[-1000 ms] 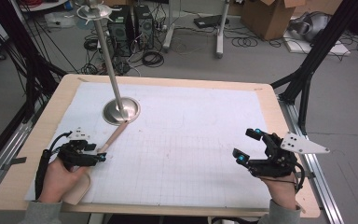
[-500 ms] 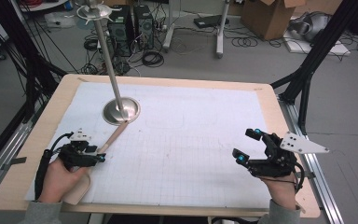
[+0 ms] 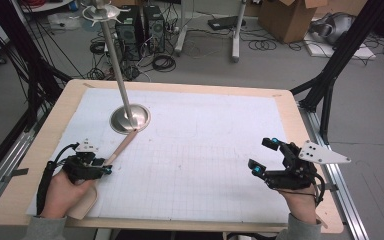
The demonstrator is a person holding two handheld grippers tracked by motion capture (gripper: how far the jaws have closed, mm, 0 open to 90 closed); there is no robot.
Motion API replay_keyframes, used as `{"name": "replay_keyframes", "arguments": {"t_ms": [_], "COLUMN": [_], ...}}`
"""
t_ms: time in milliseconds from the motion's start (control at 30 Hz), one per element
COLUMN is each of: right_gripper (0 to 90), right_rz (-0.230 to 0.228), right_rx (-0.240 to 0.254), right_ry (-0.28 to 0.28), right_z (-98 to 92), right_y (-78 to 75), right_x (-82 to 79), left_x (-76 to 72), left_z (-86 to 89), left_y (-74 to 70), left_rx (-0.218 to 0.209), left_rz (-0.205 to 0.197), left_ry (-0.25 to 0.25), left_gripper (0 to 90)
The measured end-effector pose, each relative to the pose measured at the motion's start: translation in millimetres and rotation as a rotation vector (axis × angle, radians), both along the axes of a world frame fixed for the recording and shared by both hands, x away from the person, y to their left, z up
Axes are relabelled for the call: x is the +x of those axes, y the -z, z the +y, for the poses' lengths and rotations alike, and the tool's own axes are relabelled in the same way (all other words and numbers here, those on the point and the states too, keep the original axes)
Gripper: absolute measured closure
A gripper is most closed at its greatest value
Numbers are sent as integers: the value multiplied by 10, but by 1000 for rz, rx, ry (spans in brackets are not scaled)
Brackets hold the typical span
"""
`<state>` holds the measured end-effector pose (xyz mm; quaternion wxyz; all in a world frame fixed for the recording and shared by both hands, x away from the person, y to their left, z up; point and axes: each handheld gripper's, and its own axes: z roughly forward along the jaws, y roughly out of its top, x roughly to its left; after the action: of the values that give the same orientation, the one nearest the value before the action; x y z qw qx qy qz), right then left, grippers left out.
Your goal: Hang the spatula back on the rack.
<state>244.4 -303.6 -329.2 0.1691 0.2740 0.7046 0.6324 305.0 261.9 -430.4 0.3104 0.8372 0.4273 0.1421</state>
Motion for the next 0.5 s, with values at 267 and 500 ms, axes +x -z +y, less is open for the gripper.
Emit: {"name": "replay_keyframes", "arguments": {"t_ms": [267, 500], "right_gripper": [138, 138], "right_rz": [15, 12], "right_rx": [2, 5], "right_ry": [3, -3], "right_z": [-1, 2], "right_y": [2, 3], "right_x": [-2, 1], "left_x": [-12, -7], "left_z": [-14, -11], "left_y": [-5, -6], "left_rx": [3, -24], "left_rz": [1, 18], "left_ry": [-4, -18], "left_gripper": [655, 701]}}
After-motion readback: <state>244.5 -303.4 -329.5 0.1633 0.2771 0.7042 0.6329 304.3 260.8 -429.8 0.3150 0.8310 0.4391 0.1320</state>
